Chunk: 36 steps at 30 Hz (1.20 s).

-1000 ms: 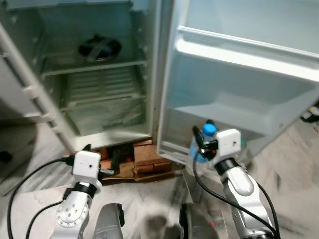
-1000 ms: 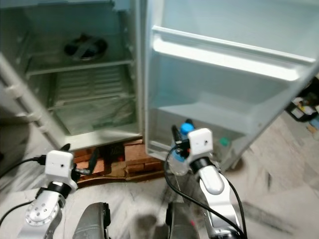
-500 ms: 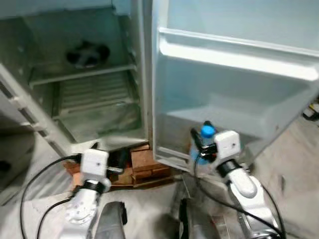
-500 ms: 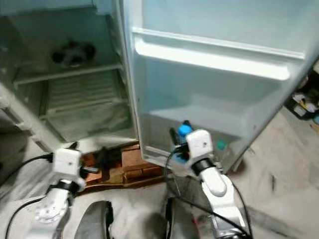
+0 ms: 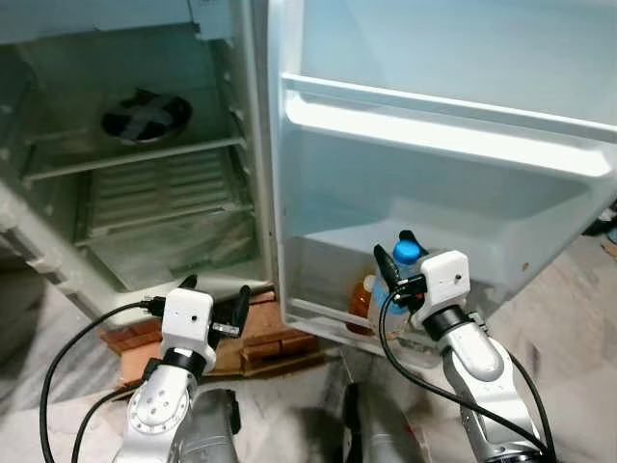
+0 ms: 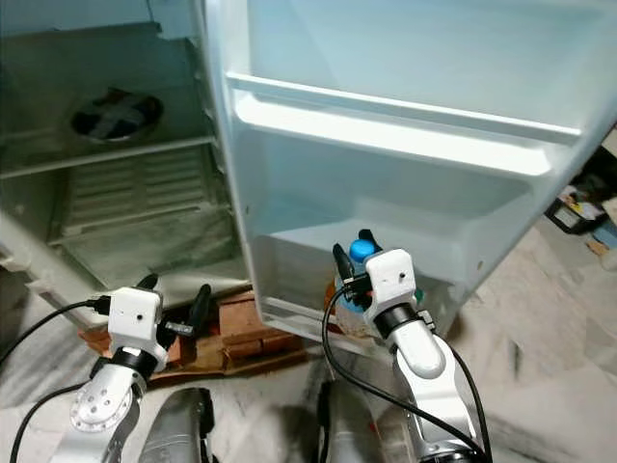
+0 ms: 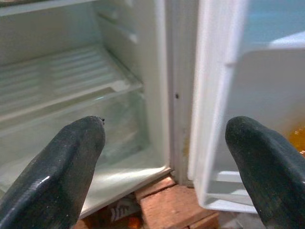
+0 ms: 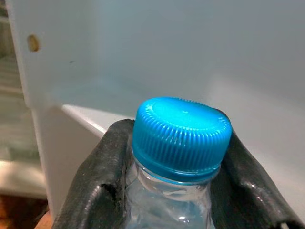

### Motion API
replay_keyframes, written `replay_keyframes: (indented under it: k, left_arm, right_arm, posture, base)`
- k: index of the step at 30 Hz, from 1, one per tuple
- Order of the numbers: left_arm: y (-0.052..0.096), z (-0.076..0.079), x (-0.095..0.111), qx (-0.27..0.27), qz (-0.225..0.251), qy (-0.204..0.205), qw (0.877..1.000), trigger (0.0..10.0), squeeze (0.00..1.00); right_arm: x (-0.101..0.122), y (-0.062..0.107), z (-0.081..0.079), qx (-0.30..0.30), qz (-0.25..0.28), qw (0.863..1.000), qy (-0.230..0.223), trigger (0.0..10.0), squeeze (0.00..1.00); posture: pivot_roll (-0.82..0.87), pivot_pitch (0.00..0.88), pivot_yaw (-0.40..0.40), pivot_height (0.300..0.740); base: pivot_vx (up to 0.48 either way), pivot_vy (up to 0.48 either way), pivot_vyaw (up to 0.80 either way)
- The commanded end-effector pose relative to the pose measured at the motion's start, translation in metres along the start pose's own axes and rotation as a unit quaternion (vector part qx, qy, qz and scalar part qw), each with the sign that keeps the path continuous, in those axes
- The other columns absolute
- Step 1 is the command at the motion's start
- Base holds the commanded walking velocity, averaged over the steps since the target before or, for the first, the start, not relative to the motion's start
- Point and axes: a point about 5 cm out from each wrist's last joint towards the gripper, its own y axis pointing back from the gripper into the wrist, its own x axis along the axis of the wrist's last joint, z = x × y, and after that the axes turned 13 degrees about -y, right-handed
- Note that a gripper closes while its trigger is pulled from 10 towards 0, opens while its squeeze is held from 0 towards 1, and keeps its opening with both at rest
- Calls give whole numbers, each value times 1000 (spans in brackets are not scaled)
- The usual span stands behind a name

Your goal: Restocking fridge

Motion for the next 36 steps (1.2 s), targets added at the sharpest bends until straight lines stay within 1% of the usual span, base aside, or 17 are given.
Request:
replay_keyframes:
  k: [1, 2, 11, 18, 20, 26, 28, 29, 33, 36]
  left_arm:
    - [5, -3, -6, 5, -15, -3, 1000, 10000, 0]
    - [5, -3, -6, 5, -16, -2, 1000, 10000, 0]
    - [6, -4, -7, 4, -21, -7, 1000, 10000, 0]
    - [6, -4, -8, 6, -22, -10, 1000, 10000, 0]
    - [6, -4, -8, 6, -23, -11, 1000, 10000, 0]
    - [8, -4, -8, 10, -24, -13, 1000, 10000, 0]
    - [9, -5, -8, 12, -25, -13, 1000, 10000, 0]
    - [9, -5, -8, 12, -25, -13, 1000, 10000, 0]
    - [10, -5, -8, 9, -26, -11, 1000, 10000, 0]
    - [9, -5, -8, 8, -26, -11, 1000, 10000, 0]
  right_arm:
    - [5, -3, -13, 38, 14, 999, 0, 10000, 0]
    - [5, -4, -15, 42, 14, 999, 8, 10000, 0]
    - [8, -8, -13, 39, 21, 999, 7, 10000, 0]
    - [15, -21, -11, 26, 41, 999, 3, 10000, 0]
    - [16, -22, -11, 26, 41, 999, 3, 10000, 0]
    - [13, -22, -14, 34, 37, 999, 2, 10000, 0]
    - [12, -22, -15, 35, 36, 999, 2, 10000, 0]
    - [12, -22, -15, 35, 36, 999, 2, 10000, 0]
    - [11, -22, -16, 36, 37, 999, -4, 10000, 0]
    - [12, -25, -18, 39, 38, 999, -3, 10000, 0]
  posture:
    - [25, 110, -27, 607]
    - [24, 110, -27, 607]
    - [25, 112, -28, 607]
    - [33, 113, -28, 607]
    - [33, 113, -28, 607]
    - [39, 115, -30, 567]
    - [40, 117, -29, 547]
    - [40, 117, -29, 547]
    - [40, 119, -31, 522]
    - [42, 121, -31, 522]
  base:
    - [0, 0, 650]
    - [0, 0, 650]
    - [0, 0, 558]
    - [0, 0, 0]
    - [0, 0, 0]
    - [0, 0, 0]
    - [0, 0, 0]
    - [0, 0, 0]
    - [0, 0, 0]
    - [0, 0, 0]
